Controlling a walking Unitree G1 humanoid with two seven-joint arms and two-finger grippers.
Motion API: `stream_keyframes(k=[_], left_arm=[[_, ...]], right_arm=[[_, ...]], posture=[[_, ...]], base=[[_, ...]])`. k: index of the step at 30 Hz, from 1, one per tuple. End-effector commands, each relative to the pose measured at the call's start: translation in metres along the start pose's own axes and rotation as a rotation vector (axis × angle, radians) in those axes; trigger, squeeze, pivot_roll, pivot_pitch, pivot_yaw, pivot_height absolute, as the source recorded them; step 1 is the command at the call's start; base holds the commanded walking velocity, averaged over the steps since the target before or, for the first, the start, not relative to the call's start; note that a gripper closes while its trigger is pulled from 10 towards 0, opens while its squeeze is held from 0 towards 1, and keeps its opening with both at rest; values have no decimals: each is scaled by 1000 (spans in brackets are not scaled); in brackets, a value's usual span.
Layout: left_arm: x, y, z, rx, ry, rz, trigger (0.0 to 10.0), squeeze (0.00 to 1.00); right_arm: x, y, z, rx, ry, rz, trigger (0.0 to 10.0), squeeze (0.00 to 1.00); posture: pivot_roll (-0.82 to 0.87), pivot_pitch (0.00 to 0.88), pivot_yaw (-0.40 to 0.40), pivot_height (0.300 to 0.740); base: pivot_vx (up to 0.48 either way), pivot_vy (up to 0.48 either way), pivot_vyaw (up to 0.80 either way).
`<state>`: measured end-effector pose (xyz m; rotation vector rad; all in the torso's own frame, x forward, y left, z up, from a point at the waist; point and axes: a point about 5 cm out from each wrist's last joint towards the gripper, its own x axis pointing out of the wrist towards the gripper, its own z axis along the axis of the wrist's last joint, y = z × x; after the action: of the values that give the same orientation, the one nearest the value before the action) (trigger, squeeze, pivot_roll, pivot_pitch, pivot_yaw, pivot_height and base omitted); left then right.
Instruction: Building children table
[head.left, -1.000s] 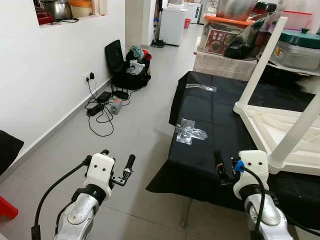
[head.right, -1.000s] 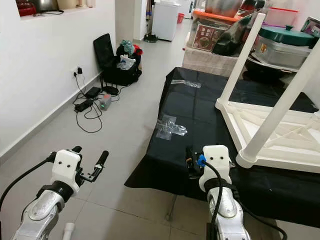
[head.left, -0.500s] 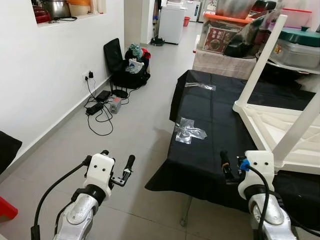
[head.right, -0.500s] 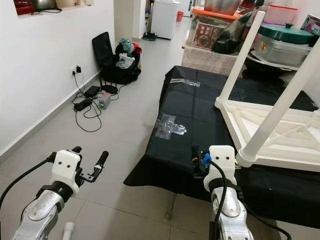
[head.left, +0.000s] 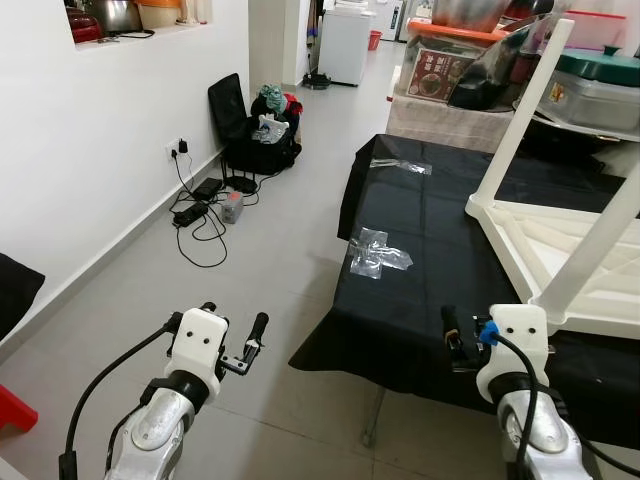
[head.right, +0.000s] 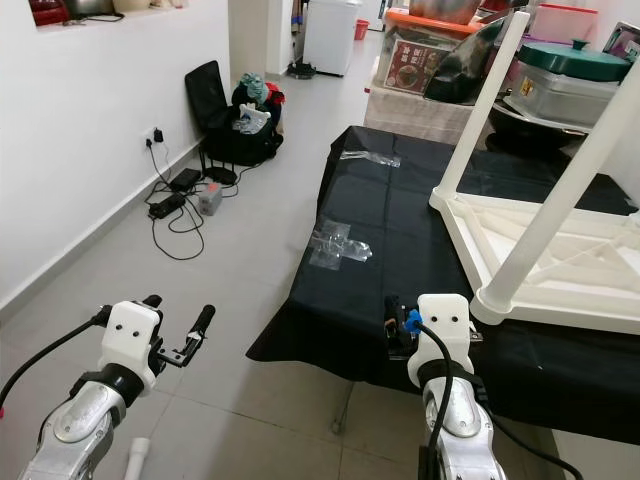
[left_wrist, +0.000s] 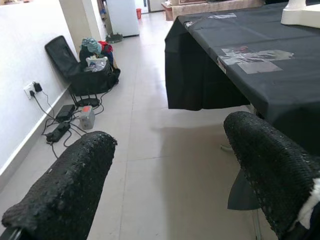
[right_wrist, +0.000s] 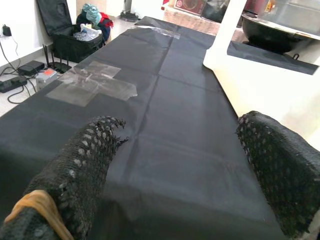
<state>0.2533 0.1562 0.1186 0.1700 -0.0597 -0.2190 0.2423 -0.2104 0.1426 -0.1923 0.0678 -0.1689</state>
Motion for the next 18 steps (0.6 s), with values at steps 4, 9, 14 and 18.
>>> stream_keyframes(k=[4, 9, 14, 18], left_arm=[[-1, 1, -1, 19, 11, -5, 10000, 0], [0, 2, -1, 25, 13, 0, 10000, 0], [0, 2, 0, 27, 13, 3, 10000, 0], [0, 3, -1, 33, 15, 11, 10000, 0]], right_arm=[[0, 0, -2, -12, 18, -2, 10000, 0], [0, 1, -2, -13, 16, 2, 10000, 0], [0, 1, -2, -14, 16, 5, 10000, 0], [1, 2, -2, -15, 14, 12, 10000, 0]], posture=[[27, 0, -111, 655], [27, 0, -111, 640], [27, 0, -111, 630], [27, 0, -113, 620]], base=[[0, 0, 0], [0, 0, 0], [0, 0, 0], [0, 0, 0]])
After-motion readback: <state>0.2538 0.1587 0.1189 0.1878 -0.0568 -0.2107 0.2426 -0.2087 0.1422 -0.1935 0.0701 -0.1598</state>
